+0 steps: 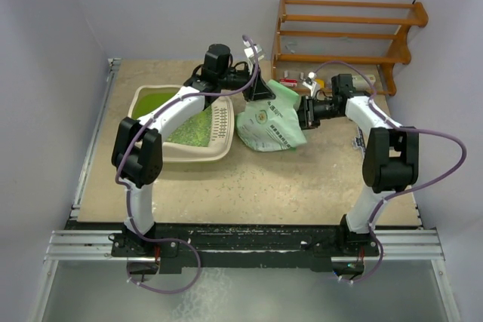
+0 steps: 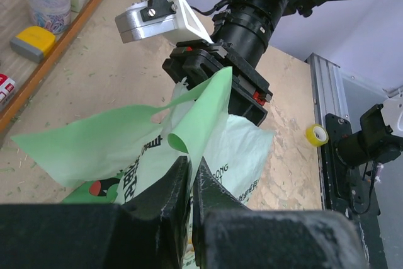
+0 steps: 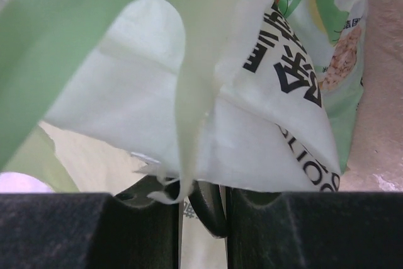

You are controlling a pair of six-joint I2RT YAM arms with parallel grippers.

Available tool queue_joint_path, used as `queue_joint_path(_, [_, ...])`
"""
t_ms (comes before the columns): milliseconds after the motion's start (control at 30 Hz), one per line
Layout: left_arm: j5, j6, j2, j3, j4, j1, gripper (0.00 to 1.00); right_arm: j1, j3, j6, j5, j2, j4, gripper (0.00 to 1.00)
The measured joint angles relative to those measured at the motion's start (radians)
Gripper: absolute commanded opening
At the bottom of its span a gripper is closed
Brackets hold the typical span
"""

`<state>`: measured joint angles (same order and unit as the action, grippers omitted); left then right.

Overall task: Fill the litter box with clean litter
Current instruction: 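Scoop the cat litter from the cat litter bag.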

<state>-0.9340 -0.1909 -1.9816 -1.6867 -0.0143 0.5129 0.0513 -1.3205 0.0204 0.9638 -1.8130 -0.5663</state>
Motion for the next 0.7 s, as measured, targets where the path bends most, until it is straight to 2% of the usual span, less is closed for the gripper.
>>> queue_joint_path(300, [0.013, -0.008, 0.0, 0.0, -0.023, 0.01, 0.03, -0.076, 0.1, -0.037, 0.184, -0.033, 0.12, 0.0])
queue_joint_path(700, [0.049, -0.008, 0.0, 0.0, -0.031, 0.013, 0.03, -0.132, 0.132, -0.063, 0.216, 0.015, 0.163, 0.0])
